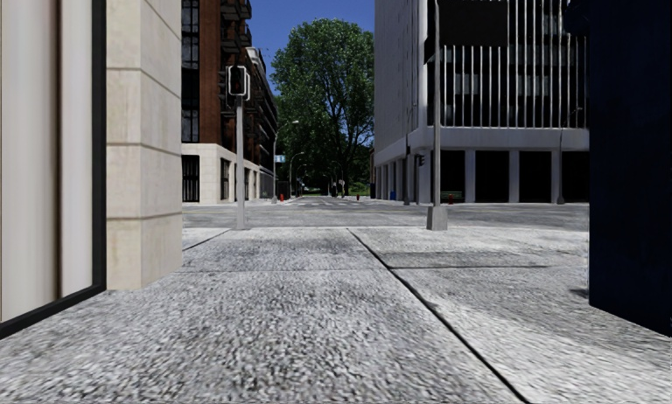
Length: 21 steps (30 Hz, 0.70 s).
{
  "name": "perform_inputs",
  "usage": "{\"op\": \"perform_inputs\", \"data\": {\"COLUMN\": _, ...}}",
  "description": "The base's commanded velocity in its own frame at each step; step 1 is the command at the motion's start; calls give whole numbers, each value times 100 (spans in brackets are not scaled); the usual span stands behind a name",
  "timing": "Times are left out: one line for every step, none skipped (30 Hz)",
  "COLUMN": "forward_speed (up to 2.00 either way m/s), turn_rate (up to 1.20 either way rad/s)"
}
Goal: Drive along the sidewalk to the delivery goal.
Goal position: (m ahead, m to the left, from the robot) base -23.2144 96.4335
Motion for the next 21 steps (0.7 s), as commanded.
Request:
{"op": "perform_inputs", "data": {"forward_speed": 200, "turn_rate": 0}}
{"op": "perform_inputs", "data": {"forward_speed": 200, "turn_rate": 0}}
{"op": "perform_inputs", "data": {"forward_speed": 200, "turn_rate": 0}}
{"op": "perform_inputs", "data": {"forward_speed": 200, "turn_rate": 0}}
{"op": "perform_inputs", "data": {"forward_speed": 200, "turn_rate": 0}}
{"op": "perform_inputs", "data": {"forward_speed": 200, "turn_rate": 0}}
{"op": "perform_inputs", "data": {"forward_speed": 200, "turn_rate": 0}}
{"op": "perform_inputs", "data": {"forward_speed": 200, "turn_rate": 0}}
{"op": "perform_inputs", "data": {"forward_speed": 200, "turn_rate": 0}}
{"op": "perform_inputs", "data": {"forward_speed": 200, "turn_rate": 0}}
{"op": "perform_inputs", "data": {"forward_speed": 200, "turn_rate": 0}}
{"op": "perform_inputs", "data": {"forward_speed": 200, "turn_rate": 0}}
{"op": "perform_inputs", "data": {"forward_speed": 200, "turn_rate": 0}}
{"op": "perform_inputs", "data": {"forward_speed": 200, "turn_rate": 5}}
{"op": "perform_inputs", "data": {"forward_speed": 200, "turn_rate": 9}}
{"op": "perform_inputs", "data": {"forward_speed": 200, "turn_rate": 15}}
{"op": "perform_inputs", "data": {"forward_speed": 200, "turn_rate": 15}}
{"op": "perform_inputs", "data": {"forward_speed": 200, "turn_rate": 19}}
{"op": "perform_inputs", "data": {"forward_speed": 200, "turn_rate": 24}}
{"op": "perform_inputs", "data": {"forward_speed": 200, "turn_rate": 29}}
{"op": "perform_inputs", "data": {"forward_speed": 200, "turn_rate": 29}}
